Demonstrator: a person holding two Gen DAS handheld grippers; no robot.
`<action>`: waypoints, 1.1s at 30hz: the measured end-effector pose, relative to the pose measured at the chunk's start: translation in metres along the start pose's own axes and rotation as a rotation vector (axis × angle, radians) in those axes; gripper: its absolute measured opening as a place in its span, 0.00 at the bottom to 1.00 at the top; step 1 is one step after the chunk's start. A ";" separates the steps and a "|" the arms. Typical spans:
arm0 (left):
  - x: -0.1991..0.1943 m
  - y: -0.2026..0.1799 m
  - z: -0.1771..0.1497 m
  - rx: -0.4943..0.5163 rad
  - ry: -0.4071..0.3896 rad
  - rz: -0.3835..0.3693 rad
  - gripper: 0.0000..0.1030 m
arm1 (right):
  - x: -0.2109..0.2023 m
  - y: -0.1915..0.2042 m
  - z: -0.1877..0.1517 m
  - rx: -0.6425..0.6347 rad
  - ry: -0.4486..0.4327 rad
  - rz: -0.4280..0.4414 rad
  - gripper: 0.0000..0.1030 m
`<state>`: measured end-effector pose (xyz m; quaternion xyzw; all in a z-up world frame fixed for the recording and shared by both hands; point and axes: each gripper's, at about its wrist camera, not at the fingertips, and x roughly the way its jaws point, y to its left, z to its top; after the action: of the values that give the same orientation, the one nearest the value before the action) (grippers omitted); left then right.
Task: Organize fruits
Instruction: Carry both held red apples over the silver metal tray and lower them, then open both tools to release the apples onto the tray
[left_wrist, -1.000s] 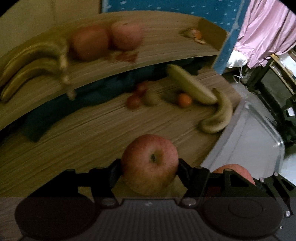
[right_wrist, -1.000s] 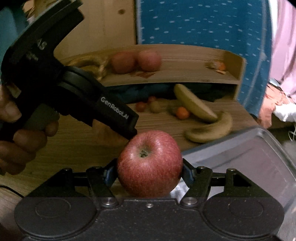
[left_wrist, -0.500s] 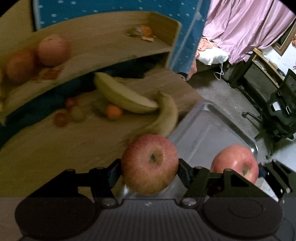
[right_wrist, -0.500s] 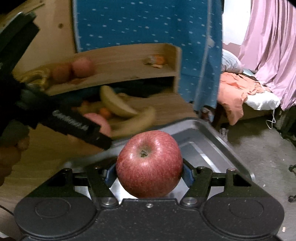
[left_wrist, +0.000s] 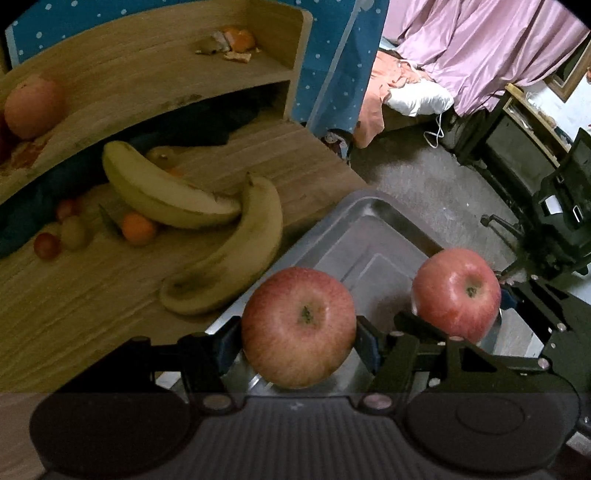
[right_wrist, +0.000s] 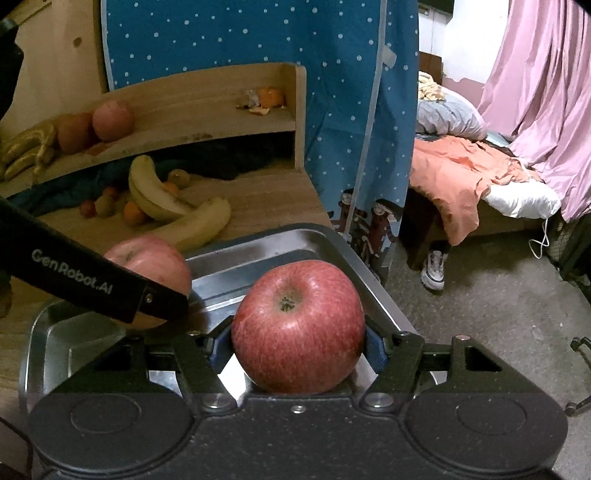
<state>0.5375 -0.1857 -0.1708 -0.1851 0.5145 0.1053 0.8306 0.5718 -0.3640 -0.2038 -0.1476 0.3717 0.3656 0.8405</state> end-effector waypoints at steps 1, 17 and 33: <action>0.002 -0.001 0.000 0.001 0.006 0.002 0.66 | 0.002 0.000 0.000 0.001 0.003 0.004 0.68; 0.006 -0.006 -0.002 0.029 0.035 0.026 0.66 | 0.010 0.002 -0.006 0.014 0.023 0.002 0.68; -0.038 0.006 -0.012 0.075 -0.041 0.081 0.93 | -0.023 0.020 0.000 0.074 -0.037 -0.044 0.91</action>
<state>0.5087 -0.1844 -0.1428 -0.1310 0.5081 0.1233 0.8423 0.5466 -0.3616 -0.1870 -0.1177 0.3662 0.3358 0.8598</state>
